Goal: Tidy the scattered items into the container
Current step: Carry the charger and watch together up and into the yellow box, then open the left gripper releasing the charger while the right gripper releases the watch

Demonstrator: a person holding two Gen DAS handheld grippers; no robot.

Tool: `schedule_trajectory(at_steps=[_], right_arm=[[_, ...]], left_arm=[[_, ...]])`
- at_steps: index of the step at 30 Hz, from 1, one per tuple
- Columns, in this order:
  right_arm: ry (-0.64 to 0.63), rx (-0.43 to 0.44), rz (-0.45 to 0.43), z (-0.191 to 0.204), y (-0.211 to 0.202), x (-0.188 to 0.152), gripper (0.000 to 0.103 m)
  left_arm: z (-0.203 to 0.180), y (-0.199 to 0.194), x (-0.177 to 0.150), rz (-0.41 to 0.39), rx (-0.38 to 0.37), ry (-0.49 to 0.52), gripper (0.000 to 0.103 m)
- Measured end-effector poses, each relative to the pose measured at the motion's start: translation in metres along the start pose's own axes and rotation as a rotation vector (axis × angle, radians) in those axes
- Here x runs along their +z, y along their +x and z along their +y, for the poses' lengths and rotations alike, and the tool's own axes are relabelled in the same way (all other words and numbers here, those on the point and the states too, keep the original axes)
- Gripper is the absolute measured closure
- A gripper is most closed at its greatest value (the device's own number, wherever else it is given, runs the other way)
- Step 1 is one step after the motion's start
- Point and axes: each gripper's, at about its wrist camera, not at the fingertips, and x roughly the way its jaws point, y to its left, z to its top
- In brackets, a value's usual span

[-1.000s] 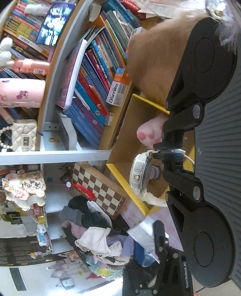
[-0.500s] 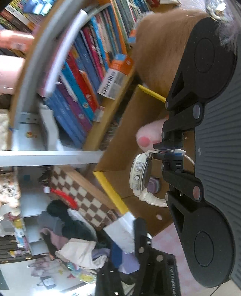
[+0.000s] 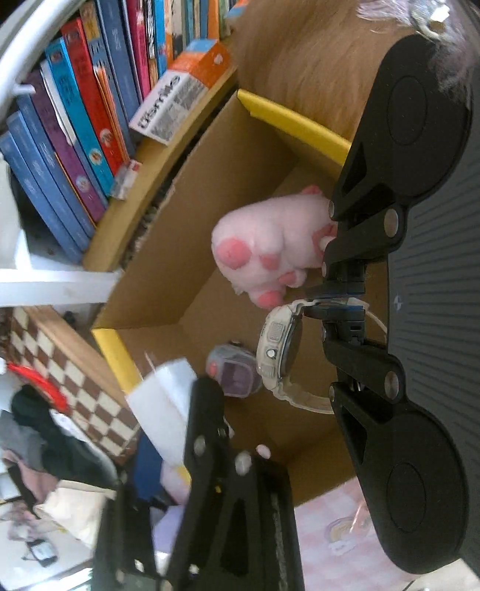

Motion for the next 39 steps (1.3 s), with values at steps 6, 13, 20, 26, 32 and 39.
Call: schedule_trajectory(at_steps=[6, 13, 20, 26, 32, 39], right_arm=[[-0.045, 0.019, 0.069, -0.003, 0.022, 0.007, 0.099], [-0.046, 0.042, 0.093, -0.009, 0.036, 0.015, 0.099], [-0.052, 0.069, 0.102, -0.014, 0.042, 0.019, 0.098], [-0.046, 0.082, 0.111, -0.02, 0.047, 0.016, 0.098], [-0.069, 0.084, 0.115, -0.02, 0.047, 0.012, 0.098], [-0.157, 0.065, 0.105, -0.011, 0.042, 0.007, 0.097]], left_arm=[[-0.002, 0.043, 0.016, 0.106, 0.016, 0.059, 0.062], [0.001, 0.08, 0.026, 0.193, 0.011, 0.062, 0.062], [-0.007, 0.098, 0.032, 0.245, -0.004, 0.116, 0.062], [-0.008, 0.109, 0.028, 0.278, 0.0, 0.132, 0.062], [-0.01, 0.112, 0.021, 0.29, 0.0, 0.141, 0.062], [-0.011, 0.109, 0.011, 0.31, 0.015, 0.124, 0.062]])
